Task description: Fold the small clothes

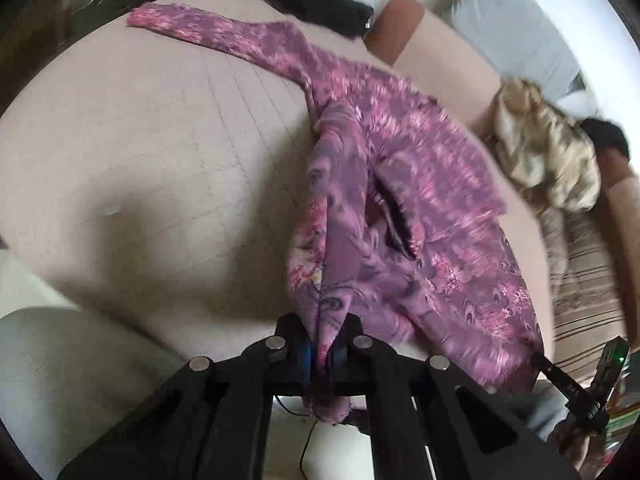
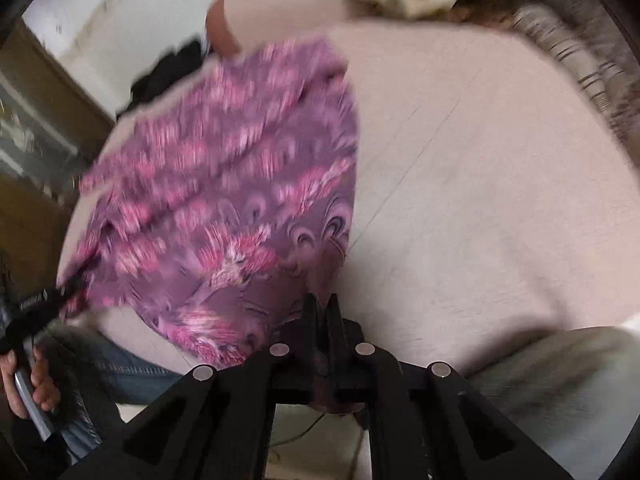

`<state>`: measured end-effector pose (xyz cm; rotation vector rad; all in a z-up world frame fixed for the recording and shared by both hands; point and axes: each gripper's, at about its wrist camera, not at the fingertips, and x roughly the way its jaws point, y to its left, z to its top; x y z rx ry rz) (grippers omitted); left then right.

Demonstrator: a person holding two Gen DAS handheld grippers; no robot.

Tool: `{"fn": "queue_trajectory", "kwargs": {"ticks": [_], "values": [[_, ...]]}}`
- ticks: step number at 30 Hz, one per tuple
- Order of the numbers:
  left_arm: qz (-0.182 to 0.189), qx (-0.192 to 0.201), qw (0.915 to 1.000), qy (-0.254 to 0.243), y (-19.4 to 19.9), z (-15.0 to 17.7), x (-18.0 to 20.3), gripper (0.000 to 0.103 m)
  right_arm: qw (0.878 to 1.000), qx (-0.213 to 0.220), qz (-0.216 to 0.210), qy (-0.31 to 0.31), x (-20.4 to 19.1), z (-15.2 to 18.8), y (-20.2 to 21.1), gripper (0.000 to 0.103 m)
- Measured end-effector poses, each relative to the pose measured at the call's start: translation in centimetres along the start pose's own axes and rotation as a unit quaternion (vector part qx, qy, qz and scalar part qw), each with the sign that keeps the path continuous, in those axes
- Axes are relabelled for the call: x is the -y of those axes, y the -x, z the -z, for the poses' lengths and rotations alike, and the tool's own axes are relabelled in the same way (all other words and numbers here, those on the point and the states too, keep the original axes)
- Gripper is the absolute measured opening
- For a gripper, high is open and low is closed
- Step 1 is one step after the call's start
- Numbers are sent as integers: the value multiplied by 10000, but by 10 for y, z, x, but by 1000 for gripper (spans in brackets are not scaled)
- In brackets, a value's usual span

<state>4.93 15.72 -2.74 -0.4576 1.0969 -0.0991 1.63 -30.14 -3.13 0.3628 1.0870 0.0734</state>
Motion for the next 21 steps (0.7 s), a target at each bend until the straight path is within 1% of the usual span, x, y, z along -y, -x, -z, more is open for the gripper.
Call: {"fn": "queue_trajectory", "kwargs": {"ticks": [2,4,5,6,8,9,10,11,12,13,14,15,16,17,19,20,21], "values": [[-45,-112,9999,84,10,1,-10,4,9998,187,10,-83,10,-4,24,4],[-147,-377,9990,196,2,2,-17,4,9997,165,94,-144,21,-6,34,4],[-212,-539,9982,144,-6,5,-17,4,9997,129,140,-137,22,-6,33,4],[-437,-598,9973,18,-13,7,-15,5,9996,53,234,-134,24,-7,27,4],[-970,-534,9933,-339,-23,10,-4,8,9985,-174,467,-213,30,-7,5,5],[-1134,-531,9907,-527,-25,12,3,10,9980,-390,430,-251,33,-5,-11,5],[-1220,-523,9890,-649,-25,13,7,18,9971,-513,493,-286,28,-6,-21,6],[-1259,-445,9882,-748,-22,13,11,22,9961,-573,601,-295,26,-6,-25,7],[-1223,-219,9883,-887,-12,13,16,34,9967,-429,648,-234,22,-6,-20,16],[-1138,-2,9886,-982,-4,13,18,53,9979,-206,592,-169,19,-7,-12,26],[-1070,204,9887,-1029,6,13,21,63,9986,141,501,-86,14,-6,4,58],[-1076,497,9876,-1034,19,12,24,75,9981,446,423,-19,10,-6,18,73],[-1112,631,9865,-1025,23,9,23,76,9965,760,332,57,5,-6,33,89],[-1158,775,9853,-985,32,6,23,76,9944,1020,244,141,0,-5,45,90],[-1214,948,9849,-787,44,0,24,76,9923,1206,83,274,-16,-13,55,90],[-1228,1079,9844,-646,52,-4,24,76,9908,1301,-107,346,-26,-15,63,90],[-1221,1176,9839,-573,57,-7,23,76,9898,1358,-205,373,-32,-16,67,90]]}}
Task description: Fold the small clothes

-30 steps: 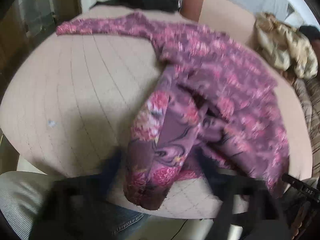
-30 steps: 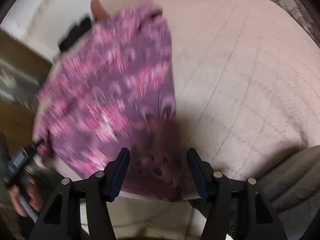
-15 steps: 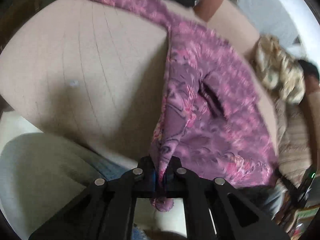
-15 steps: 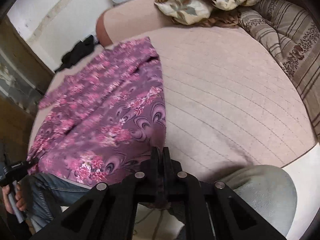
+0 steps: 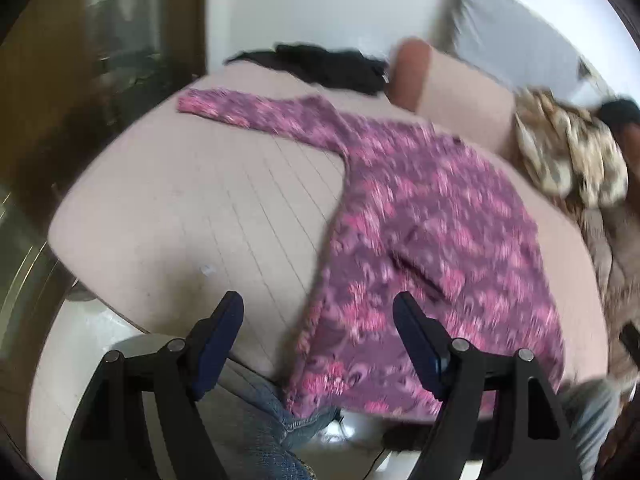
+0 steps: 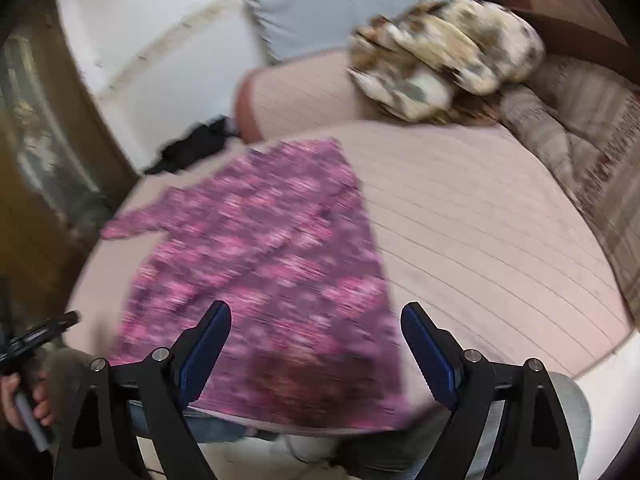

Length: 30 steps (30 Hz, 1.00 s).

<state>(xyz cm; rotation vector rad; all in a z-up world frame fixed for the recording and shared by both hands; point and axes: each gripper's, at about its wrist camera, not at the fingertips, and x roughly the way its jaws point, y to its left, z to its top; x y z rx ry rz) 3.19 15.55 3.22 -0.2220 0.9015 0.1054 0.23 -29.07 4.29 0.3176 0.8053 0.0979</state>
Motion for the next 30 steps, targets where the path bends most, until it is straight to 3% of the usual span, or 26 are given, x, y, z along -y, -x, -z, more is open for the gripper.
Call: {"fn": "queue_trajectory", "kwargs": {"ticks": [7,13,21,30], "values": [[-311,729,9968,60,41,-17,-2,81,9958,408,-684,448,-79,-18,15,94],[-325,1024,9942,2,64,-27,-1,83,9893,520,-869,1046,-136,-29,15,94],[-350,1179,9922,191,75,-35,-14,84,9791,383,-1366,1454,-188,-42,10,94],[-397,1242,9904,462,72,-45,-38,86,9713,377,-1486,1818,-230,-51,1,94]]}}
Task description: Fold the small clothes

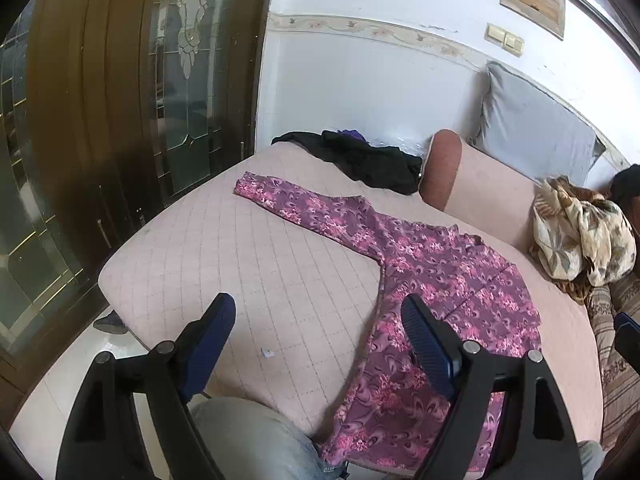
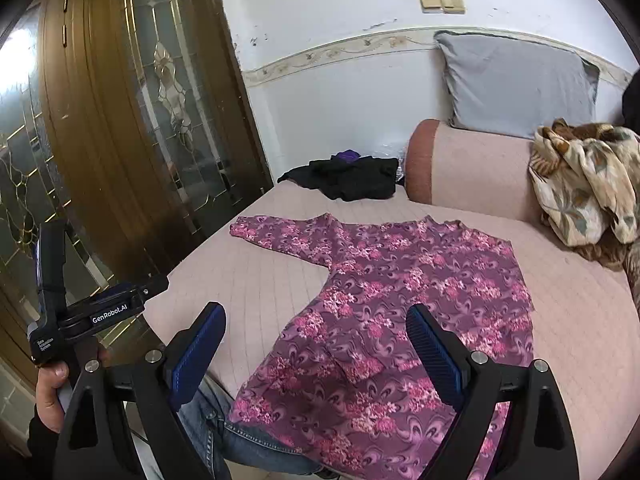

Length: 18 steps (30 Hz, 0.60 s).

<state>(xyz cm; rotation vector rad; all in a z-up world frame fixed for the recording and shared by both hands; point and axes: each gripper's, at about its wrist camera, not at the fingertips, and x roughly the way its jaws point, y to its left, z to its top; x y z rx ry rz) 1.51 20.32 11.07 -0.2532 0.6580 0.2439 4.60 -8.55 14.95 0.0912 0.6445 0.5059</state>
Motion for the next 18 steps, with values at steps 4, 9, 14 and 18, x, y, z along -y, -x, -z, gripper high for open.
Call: {"fn": "queue_trajectory", "kwargs": {"ticks": [4,9,14,18], "values": [[87,-91,9997,214,-24,-15,-12,89,9999,-120,-65,38,-7,-13,-20,94],[448,-469,9942,862,-86,-47,-37,89,9991,-334,-267,-53,-7,-36,-64,94],[482,-887,9848,1411,-177,-77,-67,89,9952,-645,-571,-464,6,-60,-133,94],[608,-1386,9734,1720,-261,-94,-88,89,9899,-1007,-707,-707,23,-72,-204,94]]}}
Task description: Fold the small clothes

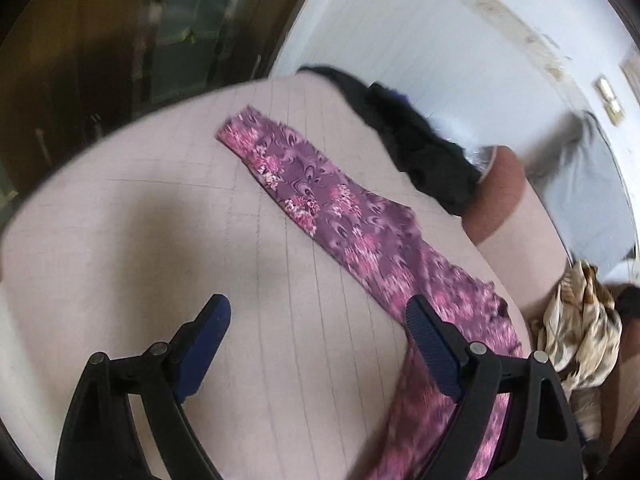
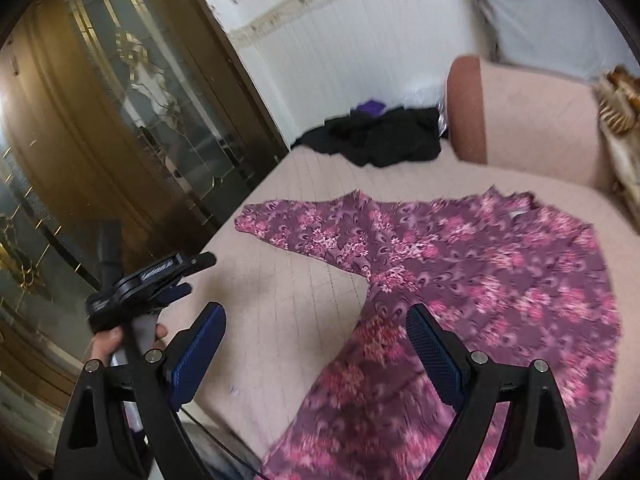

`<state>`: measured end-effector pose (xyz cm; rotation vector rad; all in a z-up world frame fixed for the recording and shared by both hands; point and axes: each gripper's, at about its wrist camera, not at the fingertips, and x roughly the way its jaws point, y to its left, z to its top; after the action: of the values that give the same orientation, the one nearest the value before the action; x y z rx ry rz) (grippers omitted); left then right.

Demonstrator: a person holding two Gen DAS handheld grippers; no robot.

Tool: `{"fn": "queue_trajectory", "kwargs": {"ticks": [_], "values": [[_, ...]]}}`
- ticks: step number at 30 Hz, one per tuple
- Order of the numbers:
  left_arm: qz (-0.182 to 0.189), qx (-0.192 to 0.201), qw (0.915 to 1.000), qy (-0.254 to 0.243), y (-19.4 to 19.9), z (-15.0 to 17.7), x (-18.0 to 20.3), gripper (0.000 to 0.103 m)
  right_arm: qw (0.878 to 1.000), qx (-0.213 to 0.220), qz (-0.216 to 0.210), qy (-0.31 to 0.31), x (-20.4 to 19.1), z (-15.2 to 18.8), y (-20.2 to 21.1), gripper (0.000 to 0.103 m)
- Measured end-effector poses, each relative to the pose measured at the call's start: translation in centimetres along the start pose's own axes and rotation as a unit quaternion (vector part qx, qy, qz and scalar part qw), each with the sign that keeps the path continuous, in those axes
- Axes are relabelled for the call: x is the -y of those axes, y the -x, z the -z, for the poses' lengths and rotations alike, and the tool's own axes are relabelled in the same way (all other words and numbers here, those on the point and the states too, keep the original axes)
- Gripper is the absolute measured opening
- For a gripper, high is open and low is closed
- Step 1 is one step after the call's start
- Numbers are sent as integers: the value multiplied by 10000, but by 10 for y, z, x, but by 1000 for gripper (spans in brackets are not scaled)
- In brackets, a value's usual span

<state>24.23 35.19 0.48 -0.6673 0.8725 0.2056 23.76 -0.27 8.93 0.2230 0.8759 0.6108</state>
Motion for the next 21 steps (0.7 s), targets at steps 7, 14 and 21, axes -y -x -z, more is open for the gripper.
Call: {"fn": "queue_trajectory", "kwargs": {"ticks": [7,14,21], "values": [[-141,-364,9934,1077,-95,-72,-53,88,9982,-518,-44,-301,38,-23,-91,89],[-580,-387,9897,1251,-157,-95,-39,77,9973,-632,-74,-360,65,-28,-125,83],[-990,97,9812,1657,-162,-115,-48,5,9985,-519,23,-185,65,-22,-108,82]]}}
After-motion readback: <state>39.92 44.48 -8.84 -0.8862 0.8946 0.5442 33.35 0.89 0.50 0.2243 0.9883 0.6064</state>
